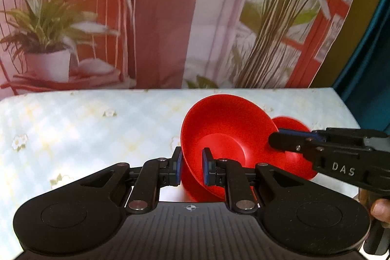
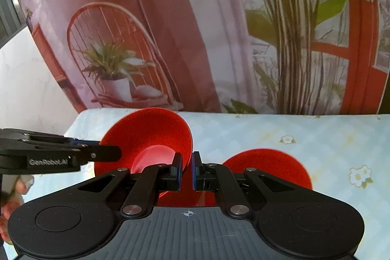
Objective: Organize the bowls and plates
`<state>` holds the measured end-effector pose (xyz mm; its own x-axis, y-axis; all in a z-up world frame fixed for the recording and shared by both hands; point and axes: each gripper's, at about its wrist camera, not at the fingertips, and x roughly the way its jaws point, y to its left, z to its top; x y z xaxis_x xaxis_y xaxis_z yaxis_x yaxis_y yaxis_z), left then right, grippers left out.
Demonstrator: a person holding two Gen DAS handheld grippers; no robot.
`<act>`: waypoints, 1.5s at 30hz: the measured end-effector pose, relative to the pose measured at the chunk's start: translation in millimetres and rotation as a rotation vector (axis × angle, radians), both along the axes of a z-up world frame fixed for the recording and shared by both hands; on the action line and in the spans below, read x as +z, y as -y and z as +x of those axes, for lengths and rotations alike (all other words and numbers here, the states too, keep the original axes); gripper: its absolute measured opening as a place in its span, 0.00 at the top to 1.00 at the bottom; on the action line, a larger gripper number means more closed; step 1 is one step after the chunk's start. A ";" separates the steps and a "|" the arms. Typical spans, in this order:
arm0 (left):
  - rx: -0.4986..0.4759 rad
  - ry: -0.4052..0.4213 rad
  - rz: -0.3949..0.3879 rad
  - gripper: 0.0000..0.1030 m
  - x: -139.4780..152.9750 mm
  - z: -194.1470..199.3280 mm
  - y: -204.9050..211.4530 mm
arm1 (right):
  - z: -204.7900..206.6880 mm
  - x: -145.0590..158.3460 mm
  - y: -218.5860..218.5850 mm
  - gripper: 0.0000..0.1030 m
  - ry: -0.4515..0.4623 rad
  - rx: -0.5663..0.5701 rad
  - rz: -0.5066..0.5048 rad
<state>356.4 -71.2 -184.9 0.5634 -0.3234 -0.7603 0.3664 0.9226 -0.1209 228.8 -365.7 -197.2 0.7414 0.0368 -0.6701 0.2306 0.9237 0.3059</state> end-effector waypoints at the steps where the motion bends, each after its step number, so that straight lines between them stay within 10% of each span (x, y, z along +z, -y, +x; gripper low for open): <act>1: -0.003 -0.003 0.005 0.83 -2.6 -0.3 -0.9 | 0.8 -2.8 -1.1 0.93 -0.005 0.001 0.001; 27: -0.004 -0.014 0.092 0.82 -19.7 -3.5 6.2 | 1.2 -19.0 -8.7 0.91 -0.055 0.036 -0.022; 45: -0.032 0.061 0.018 0.77 0.2 -18.5 36.0 | -39.7 -11.7 29.7 0.85 -0.025 -0.053 -0.198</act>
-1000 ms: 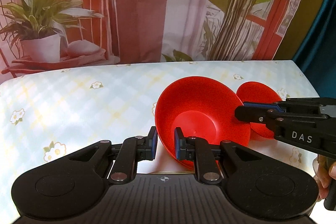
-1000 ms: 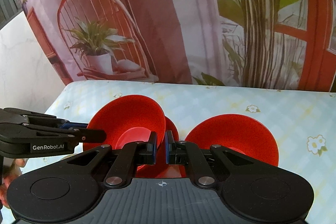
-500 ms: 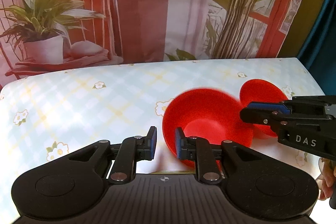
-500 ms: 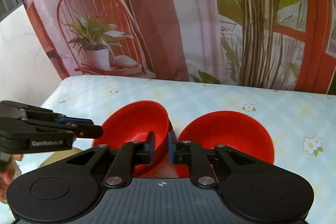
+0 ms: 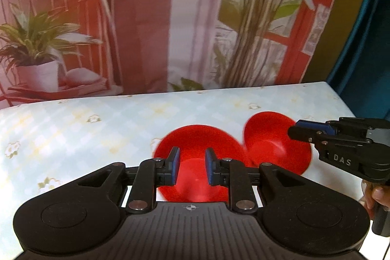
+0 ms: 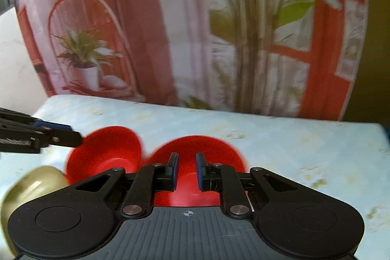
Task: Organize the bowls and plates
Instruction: 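Carry the red bowl with the right tool toward another red bowl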
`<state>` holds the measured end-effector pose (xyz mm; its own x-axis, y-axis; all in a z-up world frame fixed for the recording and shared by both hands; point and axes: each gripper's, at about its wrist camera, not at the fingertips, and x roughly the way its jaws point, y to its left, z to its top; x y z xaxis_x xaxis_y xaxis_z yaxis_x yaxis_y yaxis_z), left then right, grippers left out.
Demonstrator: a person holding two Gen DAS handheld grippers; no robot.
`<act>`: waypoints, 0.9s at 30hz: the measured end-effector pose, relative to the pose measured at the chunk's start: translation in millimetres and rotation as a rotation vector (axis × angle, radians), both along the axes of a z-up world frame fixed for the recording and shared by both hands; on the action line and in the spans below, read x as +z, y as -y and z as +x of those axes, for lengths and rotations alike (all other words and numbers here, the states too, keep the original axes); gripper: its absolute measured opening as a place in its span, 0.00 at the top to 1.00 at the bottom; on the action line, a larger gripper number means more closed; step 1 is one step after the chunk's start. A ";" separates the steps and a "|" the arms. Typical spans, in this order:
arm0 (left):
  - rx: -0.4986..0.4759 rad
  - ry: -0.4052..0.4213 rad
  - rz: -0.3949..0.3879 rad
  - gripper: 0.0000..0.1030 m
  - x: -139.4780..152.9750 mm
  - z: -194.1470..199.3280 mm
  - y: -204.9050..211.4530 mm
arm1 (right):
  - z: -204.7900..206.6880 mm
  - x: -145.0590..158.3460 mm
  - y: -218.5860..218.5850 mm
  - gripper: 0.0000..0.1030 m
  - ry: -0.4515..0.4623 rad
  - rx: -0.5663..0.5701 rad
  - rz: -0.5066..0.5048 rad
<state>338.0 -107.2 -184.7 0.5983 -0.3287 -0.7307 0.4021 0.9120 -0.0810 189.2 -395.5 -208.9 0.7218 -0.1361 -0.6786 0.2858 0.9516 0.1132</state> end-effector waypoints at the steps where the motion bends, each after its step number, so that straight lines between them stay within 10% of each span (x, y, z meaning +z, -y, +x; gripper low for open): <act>1: -0.004 0.000 -0.001 0.77 -0.1 -1.0 3.6 | -3.8 0.1 2.9 0.85 0.002 -0.010 -0.020; 27: -0.109 -0.024 0.048 0.77 -20.5 -8.6 76.1 | -46.9 -31.7 38.2 0.92 0.052 -0.083 0.074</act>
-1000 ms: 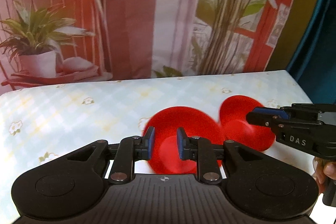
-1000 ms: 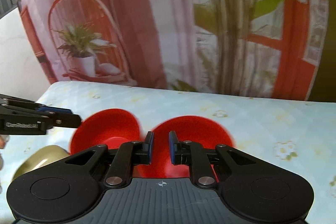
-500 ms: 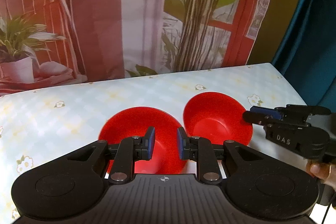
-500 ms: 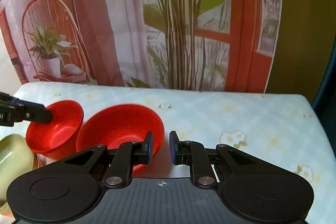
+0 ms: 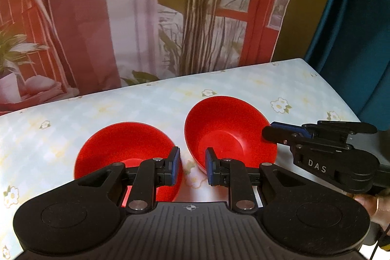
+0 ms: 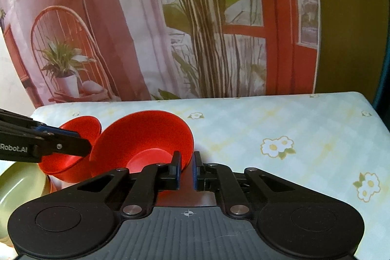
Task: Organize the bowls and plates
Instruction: 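Carry the red bowl with the right tool toward another red bowl, then lower the held red bowl into the other red bowl with the right tool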
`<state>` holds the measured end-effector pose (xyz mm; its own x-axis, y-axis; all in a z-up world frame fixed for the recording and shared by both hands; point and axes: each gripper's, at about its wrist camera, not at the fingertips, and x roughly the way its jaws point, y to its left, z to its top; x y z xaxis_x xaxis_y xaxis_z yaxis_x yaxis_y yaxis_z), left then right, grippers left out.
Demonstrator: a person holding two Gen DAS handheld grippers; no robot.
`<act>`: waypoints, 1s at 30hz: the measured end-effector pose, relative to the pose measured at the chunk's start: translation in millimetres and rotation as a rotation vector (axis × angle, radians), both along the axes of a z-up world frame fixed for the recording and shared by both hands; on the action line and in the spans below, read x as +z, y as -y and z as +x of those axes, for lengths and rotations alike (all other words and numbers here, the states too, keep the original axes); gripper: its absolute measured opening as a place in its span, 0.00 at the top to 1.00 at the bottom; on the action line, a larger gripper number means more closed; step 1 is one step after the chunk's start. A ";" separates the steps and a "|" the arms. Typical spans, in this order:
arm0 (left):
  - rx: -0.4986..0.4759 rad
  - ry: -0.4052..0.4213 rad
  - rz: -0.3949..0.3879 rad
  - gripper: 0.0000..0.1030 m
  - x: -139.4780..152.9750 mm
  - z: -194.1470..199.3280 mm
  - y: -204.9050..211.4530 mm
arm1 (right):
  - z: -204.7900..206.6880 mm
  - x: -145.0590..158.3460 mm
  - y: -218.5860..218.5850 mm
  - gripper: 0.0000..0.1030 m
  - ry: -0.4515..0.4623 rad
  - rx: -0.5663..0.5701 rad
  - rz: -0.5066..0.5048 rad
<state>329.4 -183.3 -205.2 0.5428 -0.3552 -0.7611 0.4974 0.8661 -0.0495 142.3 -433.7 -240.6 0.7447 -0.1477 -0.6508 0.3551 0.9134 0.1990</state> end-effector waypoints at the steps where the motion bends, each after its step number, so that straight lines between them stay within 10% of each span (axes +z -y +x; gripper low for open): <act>1: 0.003 -0.003 -0.002 0.77 -0.6 0.5 1.4 | -0.9 -0.8 1.1 0.92 0.002 -0.002 0.006; 30: -0.032 0.040 -0.078 0.77 19.4 -16.1 -8.9 | -8.0 26.7 -3.3 0.92 0.062 -0.036 0.036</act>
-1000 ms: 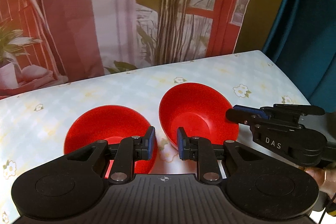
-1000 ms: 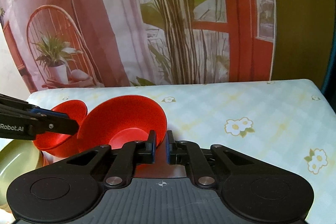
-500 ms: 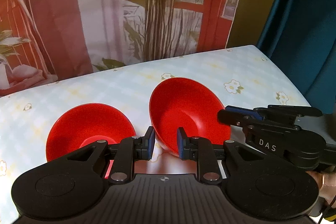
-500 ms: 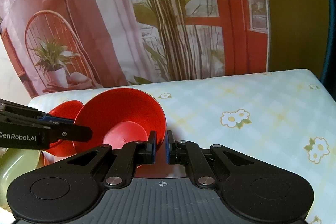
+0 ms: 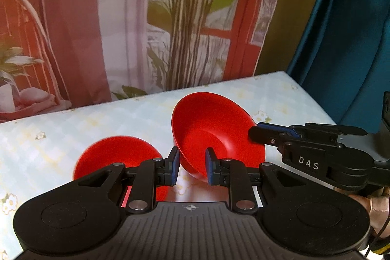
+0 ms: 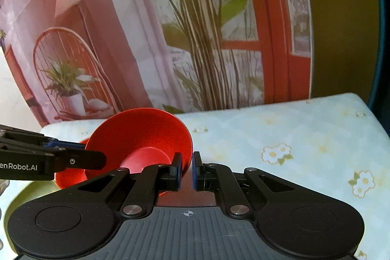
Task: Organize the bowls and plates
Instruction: 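Lower the held red bowl into the other red bowl with the right tool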
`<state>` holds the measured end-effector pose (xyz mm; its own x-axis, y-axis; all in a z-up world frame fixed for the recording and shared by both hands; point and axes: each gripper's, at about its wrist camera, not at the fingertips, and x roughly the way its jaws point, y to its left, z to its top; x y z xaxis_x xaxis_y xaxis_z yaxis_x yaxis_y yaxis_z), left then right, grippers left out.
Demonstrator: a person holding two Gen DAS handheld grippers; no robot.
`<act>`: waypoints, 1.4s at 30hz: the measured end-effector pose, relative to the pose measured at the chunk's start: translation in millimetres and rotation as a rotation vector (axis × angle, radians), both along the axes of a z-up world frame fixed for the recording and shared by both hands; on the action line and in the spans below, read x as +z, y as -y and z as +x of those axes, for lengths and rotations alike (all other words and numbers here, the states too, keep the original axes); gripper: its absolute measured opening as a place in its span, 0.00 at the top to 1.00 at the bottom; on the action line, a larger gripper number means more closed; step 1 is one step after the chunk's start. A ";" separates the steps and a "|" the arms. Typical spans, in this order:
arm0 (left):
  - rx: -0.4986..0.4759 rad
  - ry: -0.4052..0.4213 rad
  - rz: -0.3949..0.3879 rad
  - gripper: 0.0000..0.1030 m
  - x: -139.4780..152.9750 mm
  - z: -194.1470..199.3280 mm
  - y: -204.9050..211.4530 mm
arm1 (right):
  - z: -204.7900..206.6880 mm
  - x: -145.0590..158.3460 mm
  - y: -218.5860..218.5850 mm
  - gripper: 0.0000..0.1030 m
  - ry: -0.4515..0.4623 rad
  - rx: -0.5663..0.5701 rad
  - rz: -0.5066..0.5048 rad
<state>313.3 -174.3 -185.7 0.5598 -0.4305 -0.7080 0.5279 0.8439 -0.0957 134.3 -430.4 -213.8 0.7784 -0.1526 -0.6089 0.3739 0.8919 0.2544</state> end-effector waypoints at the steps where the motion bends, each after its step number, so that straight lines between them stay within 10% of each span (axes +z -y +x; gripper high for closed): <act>1: 0.004 0.002 -0.008 0.77 2.9 0.1 -4.5 | 1.9 4.0 -2.5 0.92 0.007 0.003 -0.003; 42: 0.141 -0.093 -0.057 0.77 -21.9 24.5 -108.7 | 90.8 5.1 -96.5 0.92 -0.119 0.123 -0.044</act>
<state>337.8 -65.6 -207.6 0.5509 -0.3929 -0.7363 0.3911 0.9009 -0.1881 225.1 -333.8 -208.7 0.7158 -0.0892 -0.6926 0.2863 0.9421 0.1746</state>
